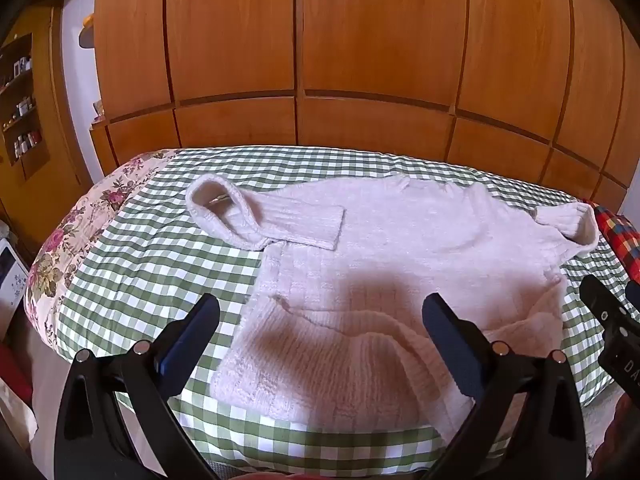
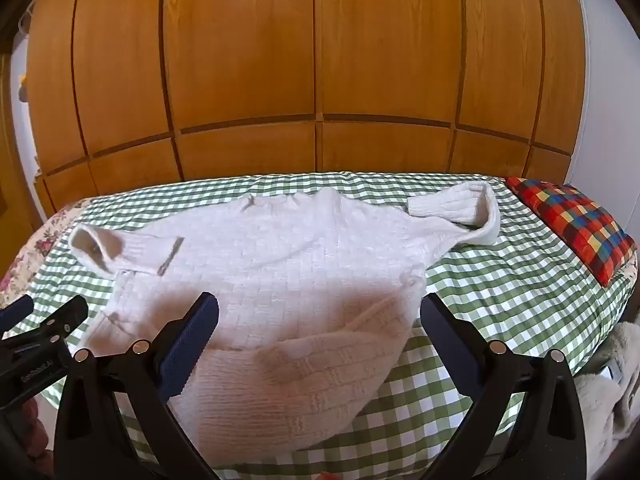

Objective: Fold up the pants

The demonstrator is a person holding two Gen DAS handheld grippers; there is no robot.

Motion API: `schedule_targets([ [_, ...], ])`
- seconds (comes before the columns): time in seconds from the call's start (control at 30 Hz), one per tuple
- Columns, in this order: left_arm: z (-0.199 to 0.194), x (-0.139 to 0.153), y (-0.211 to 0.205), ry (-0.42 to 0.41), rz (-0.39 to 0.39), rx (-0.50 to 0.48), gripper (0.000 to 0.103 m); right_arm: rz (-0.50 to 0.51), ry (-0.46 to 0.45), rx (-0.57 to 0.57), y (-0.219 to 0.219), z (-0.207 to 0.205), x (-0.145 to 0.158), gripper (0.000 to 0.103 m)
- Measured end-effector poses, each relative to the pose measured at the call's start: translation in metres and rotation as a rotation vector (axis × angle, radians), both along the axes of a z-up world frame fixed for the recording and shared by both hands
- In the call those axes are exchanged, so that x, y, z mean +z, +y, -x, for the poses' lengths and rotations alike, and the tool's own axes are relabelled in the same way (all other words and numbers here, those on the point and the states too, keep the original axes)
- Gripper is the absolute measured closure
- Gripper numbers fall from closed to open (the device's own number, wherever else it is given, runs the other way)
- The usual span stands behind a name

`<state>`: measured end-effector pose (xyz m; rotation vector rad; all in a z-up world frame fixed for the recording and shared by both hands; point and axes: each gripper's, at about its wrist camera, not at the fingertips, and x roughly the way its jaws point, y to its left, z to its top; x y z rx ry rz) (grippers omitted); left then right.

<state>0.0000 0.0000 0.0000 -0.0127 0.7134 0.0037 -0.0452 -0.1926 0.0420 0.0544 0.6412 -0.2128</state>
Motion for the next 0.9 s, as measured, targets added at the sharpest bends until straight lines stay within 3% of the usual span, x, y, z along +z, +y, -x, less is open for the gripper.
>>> schedule_targets([
  [0.9,-0.0021,-0.0058,0.0025,0.019,-0.019,0.009,0.002,0.001,0.009,0.0,0.0,-0.0008,-0.0013,0.003],
])
